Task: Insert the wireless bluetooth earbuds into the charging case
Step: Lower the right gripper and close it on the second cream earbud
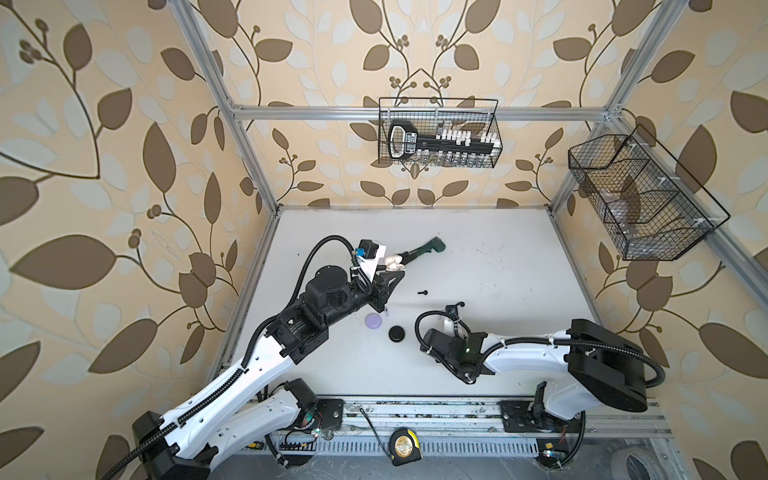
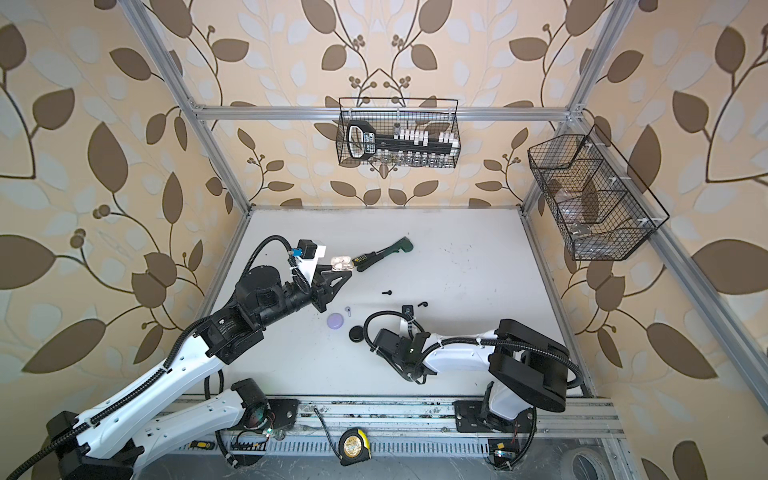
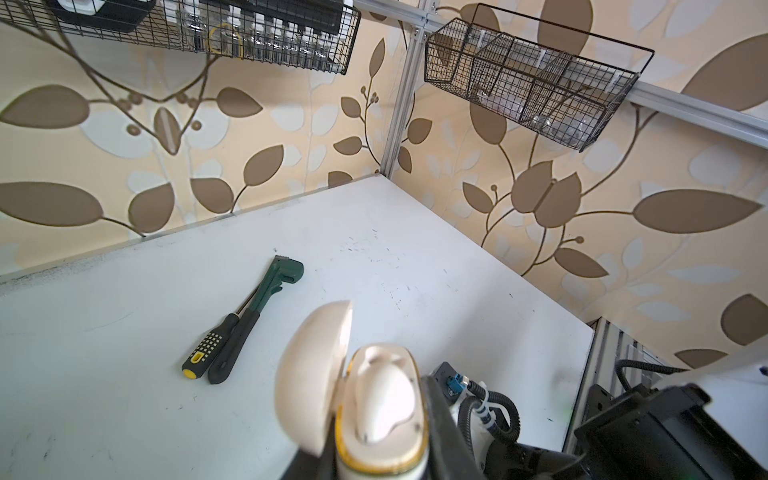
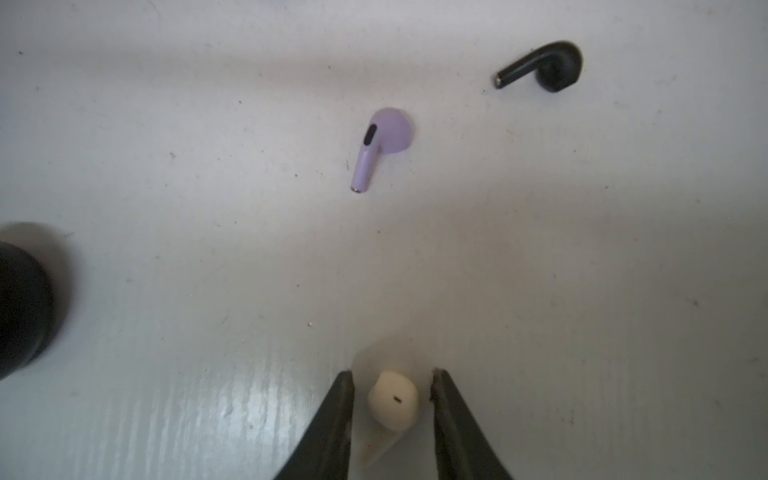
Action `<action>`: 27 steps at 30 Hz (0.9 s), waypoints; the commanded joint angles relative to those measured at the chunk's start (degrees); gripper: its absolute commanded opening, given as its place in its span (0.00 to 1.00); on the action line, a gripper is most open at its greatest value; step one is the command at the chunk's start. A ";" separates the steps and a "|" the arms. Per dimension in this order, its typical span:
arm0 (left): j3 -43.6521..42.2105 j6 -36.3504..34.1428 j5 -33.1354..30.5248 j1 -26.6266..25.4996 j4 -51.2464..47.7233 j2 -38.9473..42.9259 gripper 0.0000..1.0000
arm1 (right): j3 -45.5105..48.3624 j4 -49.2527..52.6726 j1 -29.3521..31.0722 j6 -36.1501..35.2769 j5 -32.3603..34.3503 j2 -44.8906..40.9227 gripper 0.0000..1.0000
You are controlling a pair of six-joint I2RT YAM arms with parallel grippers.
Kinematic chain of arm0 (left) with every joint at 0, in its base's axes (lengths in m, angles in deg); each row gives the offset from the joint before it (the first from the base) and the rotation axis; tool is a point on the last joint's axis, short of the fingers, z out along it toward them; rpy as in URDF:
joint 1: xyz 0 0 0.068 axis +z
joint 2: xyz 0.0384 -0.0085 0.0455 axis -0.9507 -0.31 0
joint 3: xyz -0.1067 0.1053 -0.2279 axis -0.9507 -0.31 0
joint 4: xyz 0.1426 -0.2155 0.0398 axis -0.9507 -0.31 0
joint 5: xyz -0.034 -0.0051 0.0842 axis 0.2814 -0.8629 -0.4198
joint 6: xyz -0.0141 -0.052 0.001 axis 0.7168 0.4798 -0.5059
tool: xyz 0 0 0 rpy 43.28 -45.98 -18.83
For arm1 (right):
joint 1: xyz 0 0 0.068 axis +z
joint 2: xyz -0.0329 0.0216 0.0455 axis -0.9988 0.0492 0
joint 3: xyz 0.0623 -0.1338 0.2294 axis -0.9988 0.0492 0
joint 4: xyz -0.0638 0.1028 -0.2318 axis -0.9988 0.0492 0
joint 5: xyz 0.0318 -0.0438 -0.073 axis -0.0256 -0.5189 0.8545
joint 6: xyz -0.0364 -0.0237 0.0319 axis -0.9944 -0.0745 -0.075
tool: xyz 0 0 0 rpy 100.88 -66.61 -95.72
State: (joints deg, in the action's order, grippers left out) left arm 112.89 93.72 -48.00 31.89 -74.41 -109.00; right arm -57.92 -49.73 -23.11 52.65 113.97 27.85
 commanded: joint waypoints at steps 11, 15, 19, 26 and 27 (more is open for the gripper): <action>0.11 1.19 1.81 0.24 3.30 0.25 0.00 | 2.64 3.10 0.27 1.47 -2.00 0.31 0.24; 0.00 1.15 2.59 0.24 3.48 0.16 0.00 | 3.39 2.56 0.27 1.74 -1.80 -0.34 0.22; -0.40 0.85 3.52 0.24 3.96 0.07 0.00 | 3.85 2.37 0.04 1.57 -1.69 -0.76 0.21; -2.76 2.21 7.06 0.24 5.07 -0.77 0.00 | 3.81 4.80 -0.08 0.91 0.73 -7.23 0.19; -3.67 2.97 7.86 0.24 5.64 -1.09 0.00 | 3.68 5.57 -0.05 0.70 1.17 -8.59 0.19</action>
State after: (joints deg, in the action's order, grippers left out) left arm 110.87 95.10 -43.74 31.89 -72.35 -109.50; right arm -54.71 -48.22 -23.22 53.02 113.84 22.67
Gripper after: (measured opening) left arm 0.253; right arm 0.193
